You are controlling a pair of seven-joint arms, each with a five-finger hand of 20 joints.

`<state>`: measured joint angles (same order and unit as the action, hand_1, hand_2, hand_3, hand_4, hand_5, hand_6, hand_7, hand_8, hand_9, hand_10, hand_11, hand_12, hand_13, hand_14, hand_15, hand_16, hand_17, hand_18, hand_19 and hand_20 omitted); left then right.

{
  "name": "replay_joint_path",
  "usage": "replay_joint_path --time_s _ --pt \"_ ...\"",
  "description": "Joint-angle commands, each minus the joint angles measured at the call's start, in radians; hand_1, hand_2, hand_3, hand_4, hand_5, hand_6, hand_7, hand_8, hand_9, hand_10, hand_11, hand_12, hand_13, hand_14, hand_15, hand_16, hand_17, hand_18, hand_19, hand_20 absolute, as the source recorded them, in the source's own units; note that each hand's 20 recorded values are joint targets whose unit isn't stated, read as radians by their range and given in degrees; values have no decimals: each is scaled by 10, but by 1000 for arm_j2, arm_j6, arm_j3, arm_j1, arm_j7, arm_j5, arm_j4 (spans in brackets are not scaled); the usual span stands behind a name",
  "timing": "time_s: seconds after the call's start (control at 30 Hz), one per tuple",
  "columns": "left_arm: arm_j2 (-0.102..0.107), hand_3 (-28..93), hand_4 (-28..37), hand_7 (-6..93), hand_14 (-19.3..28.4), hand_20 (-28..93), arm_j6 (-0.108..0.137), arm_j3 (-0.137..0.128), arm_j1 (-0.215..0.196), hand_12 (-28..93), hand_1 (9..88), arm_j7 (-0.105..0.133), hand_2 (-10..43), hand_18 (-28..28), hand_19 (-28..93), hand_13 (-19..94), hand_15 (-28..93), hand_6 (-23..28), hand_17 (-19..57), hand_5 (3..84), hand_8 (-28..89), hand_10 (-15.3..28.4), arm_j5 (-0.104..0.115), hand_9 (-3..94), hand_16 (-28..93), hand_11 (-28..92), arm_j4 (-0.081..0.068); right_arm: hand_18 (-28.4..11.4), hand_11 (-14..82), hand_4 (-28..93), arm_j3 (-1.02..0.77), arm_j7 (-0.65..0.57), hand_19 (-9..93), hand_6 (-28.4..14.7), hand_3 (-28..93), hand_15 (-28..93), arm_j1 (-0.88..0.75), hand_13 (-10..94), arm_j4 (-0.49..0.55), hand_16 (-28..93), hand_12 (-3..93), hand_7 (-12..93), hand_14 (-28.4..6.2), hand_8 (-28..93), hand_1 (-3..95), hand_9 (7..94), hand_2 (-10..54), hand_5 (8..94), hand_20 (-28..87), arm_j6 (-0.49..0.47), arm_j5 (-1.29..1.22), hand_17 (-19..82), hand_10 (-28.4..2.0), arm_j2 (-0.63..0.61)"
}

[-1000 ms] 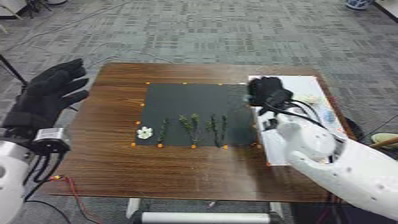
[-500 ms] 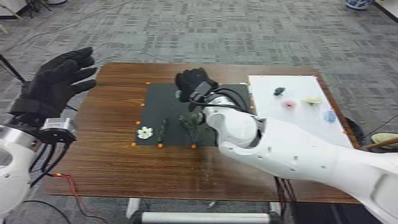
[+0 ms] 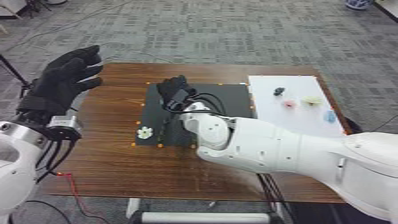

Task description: Arrange flowers

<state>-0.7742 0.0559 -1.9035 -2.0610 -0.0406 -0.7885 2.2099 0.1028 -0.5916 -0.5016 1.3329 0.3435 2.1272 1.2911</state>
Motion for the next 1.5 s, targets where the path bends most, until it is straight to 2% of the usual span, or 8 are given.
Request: replay_joint_path --time_s 0.03,0.33,0.37,0.6,0.73,0.87,1.13,1.5 --pt "8 683 -272 230 124 126 -12 21 35 191 252 -1 -24 192 410 65 440 16 -106 227 -108 97 1 174 -55 228 -13 -201 205 -282 33 -34 872 31 818 803 17 729 -37 402 530 479 -43 -42 515 853 -95 754 554 17 7 367 -30 58" --pt "12 683 -273 229 124 126 -33 54 73 190 253 -11 -25 192 410 65 440 16 -106 226 -109 98 4 174 -55 227 -29 -200 191 -283 37 -62 872 32 820 804 -16 728 -77 403 515 465 -45 -53 514 858 -95 759 554 30 28 368 -30 91" --pt "10 682 -273 229 124 126 -36 51 70 190 253 -14 -24 191 409 65 441 17 -106 226 -108 98 3 174 -55 227 -27 -200 190 -283 26 -54 872 32 820 804 -24 728 -76 403 515 464 -45 -53 514 859 -95 759 554 14 34 368 -30 90" --pt "13 683 -272 229 124 125 -34 52 72 191 252 -13 -25 191 408 65 440 16 -106 226 -108 97 4 174 -56 226 -27 -201 182 -283 53 -58 871 34 814 807 -19 725 -76 405 513 457 -46 -56 516 861 -95 760 556 22 33 364 -32 97" --pt "16 682 -272 230 124 125 -40 75 99 191 253 -17 -25 191 408 65 440 16 -106 226 -108 97 3 174 -56 227 -38 -201 176 -283 57 -64 870 36 806 808 -19 724 -80 405 508 454 -48 -58 514 861 -95 758 556 21 46 364 -31 102" --pt "17 682 -272 230 124 125 -42 87 111 191 253 -20 -25 191 408 65 439 16 -106 226 -109 98 4 174 -56 226 -42 -202 166 -283 41 -62 871 40 798 808 -31 723 -84 404 504 448 -49 -54 510 856 -95 747 557 -23 55 363 -28 103" --pt "12 682 -272 230 124 125 -44 71 95 191 253 -19 -25 191 408 64 441 17 -106 226 -108 98 3 174 -56 228 -37 -200 138 -283 33 -66 861 38 790 813 -34 701 -82 409 482 428 -50 -43 496 817 -95 697 559 -51 55 346 -27 99" --pt "11 682 -271 230 124 126 -45 74 97 190 253 -17 -25 191 409 65 440 17 -106 226 -109 97 5 173 -55 228 -40 -202 111 -283 11 -68 854 35 778 814 -51 687 -84 403 441 402 -51 -50 486 797 -95 672 564 -66 79 335 -28 95"
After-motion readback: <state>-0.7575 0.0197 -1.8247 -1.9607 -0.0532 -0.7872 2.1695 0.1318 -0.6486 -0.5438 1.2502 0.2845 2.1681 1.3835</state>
